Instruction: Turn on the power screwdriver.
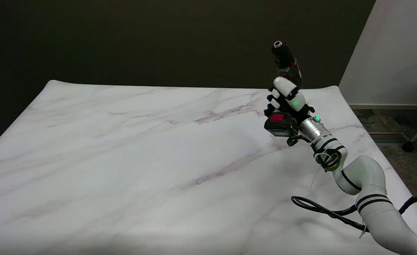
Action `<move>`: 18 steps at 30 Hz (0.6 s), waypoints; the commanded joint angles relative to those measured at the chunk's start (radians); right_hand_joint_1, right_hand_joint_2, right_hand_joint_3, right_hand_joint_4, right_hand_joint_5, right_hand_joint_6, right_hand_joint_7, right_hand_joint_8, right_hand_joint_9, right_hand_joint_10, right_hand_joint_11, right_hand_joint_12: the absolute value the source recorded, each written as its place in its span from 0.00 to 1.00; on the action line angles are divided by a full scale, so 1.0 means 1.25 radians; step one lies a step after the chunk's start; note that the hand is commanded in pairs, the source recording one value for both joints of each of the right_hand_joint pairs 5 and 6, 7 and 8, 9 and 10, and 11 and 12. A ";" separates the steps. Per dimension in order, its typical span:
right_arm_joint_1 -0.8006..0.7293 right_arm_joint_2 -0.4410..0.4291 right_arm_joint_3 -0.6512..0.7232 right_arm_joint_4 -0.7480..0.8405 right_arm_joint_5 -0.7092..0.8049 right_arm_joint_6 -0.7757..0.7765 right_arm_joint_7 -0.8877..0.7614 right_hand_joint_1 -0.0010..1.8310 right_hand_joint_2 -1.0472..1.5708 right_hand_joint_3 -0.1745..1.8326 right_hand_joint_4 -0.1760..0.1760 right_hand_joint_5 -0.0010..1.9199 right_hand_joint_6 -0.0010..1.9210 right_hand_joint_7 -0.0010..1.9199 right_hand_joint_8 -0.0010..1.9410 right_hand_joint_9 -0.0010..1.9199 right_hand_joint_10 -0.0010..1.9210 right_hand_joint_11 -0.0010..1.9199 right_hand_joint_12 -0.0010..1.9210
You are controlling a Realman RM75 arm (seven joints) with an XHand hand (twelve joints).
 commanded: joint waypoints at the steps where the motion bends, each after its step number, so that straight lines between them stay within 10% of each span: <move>1: -0.005 -0.002 0.011 -0.001 0.031 -0.020 0.000 0.43 0.32 0.11 0.54 1.00 1.00 1.00 0.99 1.00 1.00 1.00 1.00; 8: -0.005 -0.002 0.011 -0.002 0.032 -0.016 0.000 0.43 0.24 0.00 0.54 1.00 1.00 1.00 0.99 1.00 1.00 1.00 1.00; 14: -0.006 -0.002 0.001 -0.019 0.087 -0.018 0.000 0.46 0.77 0.72 0.55 1.00 1.00 1.00 0.99 1.00 1.00 1.00 1.00; 18: -0.008 -0.002 0.001 -0.016 0.087 -0.018 0.000 0.44 0.85 0.82 0.55 1.00 1.00 1.00 0.99 1.00 1.00 1.00 1.00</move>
